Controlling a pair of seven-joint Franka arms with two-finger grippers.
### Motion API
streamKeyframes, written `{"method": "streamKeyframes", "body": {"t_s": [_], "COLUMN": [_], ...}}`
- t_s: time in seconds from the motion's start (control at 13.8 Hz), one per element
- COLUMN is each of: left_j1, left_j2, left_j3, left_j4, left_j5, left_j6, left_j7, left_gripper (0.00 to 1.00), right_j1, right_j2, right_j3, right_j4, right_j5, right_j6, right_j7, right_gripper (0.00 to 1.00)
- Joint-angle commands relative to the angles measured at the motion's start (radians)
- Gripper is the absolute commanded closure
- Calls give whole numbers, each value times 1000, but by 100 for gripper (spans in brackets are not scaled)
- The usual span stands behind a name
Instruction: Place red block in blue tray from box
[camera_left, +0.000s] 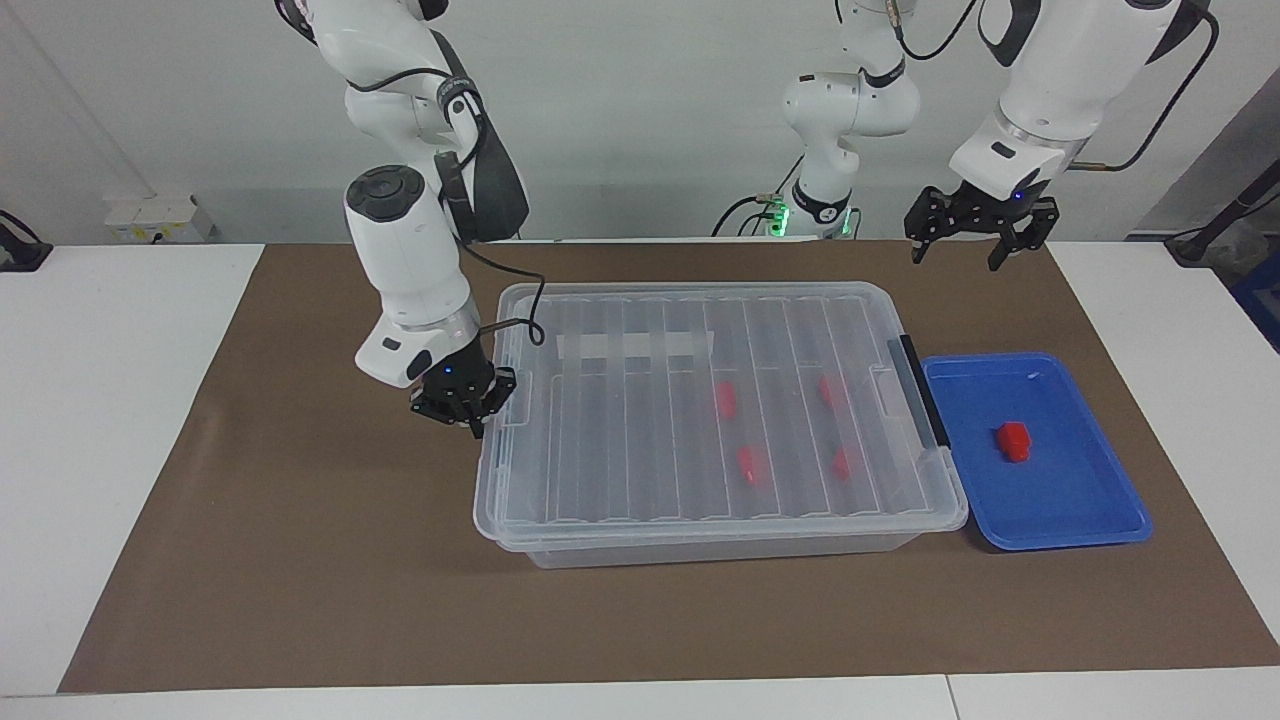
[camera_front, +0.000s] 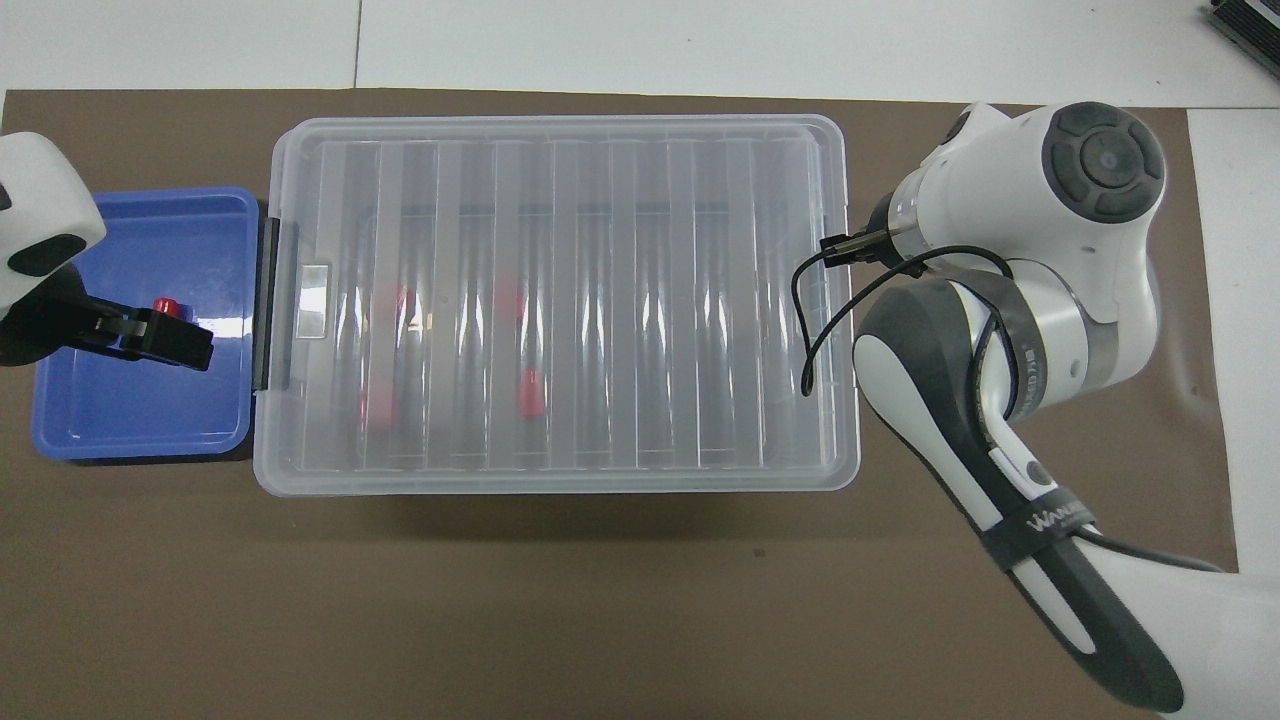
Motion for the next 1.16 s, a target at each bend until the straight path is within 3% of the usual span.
{"method": "streamKeyframes", "body": {"t_s": [0.0,0.29,0.8,0.87,0.95,1.09], "left_j1": [8,9,-23,-21,-21,-21], "left_j2": [10,7,-15,-15,-13,-19], "left_j3": [4,-22,-22,-15,-22,-22], "left_j4": [7,-32,-22,-13,-8,-11], "left_j5": [17,15,17,17,17,17], "left_j6": [16,114,27,7,11,23], "left_j7": [-12,-98,-118,-117,-118,-112], "left_gripper": [0,0,0,0,0,0], "right_j1": [5,-3,-75,-85,-95,-104], "right_j2": [-20,-45,-218,-226,-244,-258], "right_j3": [5,5,0,-3,-3,-6], "right_j4": [-19,-17,-122,-103,-102,-79], "right_j5": [16,16,16,14,14,8], "right_j6": [-10,-19,-139,-187,-220,-255], "right_j7": [20,25,232,232,232,231], "right_gripper": [100,100,100,78,6,0]}}
